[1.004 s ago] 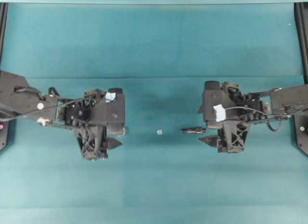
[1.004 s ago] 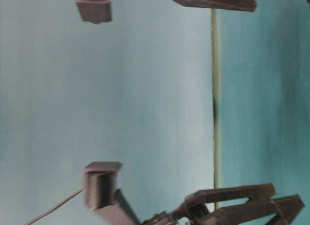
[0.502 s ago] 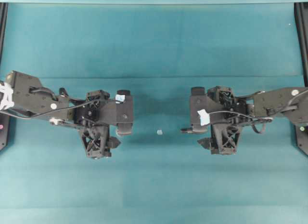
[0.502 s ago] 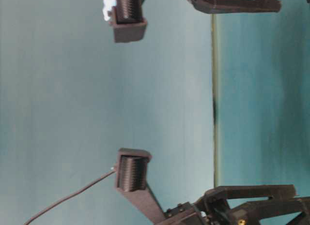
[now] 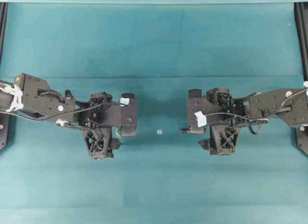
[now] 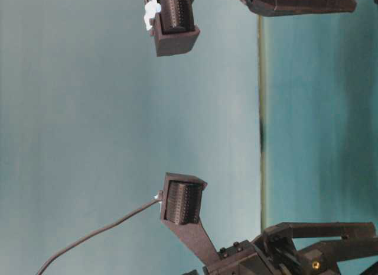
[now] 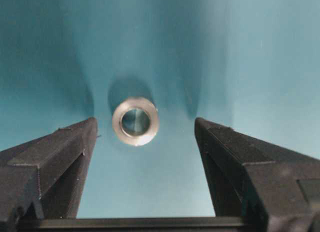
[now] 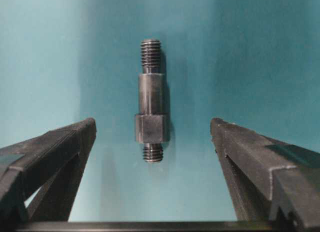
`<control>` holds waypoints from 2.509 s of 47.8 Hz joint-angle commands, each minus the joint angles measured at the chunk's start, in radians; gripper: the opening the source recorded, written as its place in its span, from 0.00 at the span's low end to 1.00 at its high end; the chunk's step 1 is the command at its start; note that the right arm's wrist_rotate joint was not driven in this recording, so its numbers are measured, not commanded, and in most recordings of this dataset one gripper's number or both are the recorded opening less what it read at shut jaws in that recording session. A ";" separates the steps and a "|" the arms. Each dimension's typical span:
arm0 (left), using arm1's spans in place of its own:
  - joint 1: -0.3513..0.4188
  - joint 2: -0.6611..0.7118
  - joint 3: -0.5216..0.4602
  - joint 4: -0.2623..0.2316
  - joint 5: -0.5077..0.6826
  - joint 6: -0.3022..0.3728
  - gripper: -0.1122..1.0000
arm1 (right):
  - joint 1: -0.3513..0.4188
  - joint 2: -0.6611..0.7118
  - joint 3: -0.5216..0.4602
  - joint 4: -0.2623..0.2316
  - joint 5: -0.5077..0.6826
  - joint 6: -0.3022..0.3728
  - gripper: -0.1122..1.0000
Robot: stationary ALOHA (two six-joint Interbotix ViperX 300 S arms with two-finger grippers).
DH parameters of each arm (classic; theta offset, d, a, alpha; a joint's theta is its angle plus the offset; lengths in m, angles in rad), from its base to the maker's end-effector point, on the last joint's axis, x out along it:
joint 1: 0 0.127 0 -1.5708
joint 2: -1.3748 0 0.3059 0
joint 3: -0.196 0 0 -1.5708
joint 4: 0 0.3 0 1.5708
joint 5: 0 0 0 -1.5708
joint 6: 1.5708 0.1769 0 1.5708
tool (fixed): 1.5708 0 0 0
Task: Insert the washer onto the shaft with both hands.
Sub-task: 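Align left gripper over the washer and right gripper over the shaft, then close left gripper on the washer and right gripper on the shaft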
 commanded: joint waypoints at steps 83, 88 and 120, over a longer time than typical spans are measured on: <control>0.003 0.026 -0.012 0.003 -0.025 0.006 0.82 | 0.000 0.038 0.040 0.002 -0.107 0.000 0.80; 0.002 0.026 -0.012 0.003 -0.025 0.006 0.82 | 0.000 0.041 0.037 0.002 -0.110 0.000 0.80; -0.008 0.026 -0.011 0.002 -0.025 0.002 0.82 | -0.006 0.044 0.031 0.002 -0.109 0.000 0.79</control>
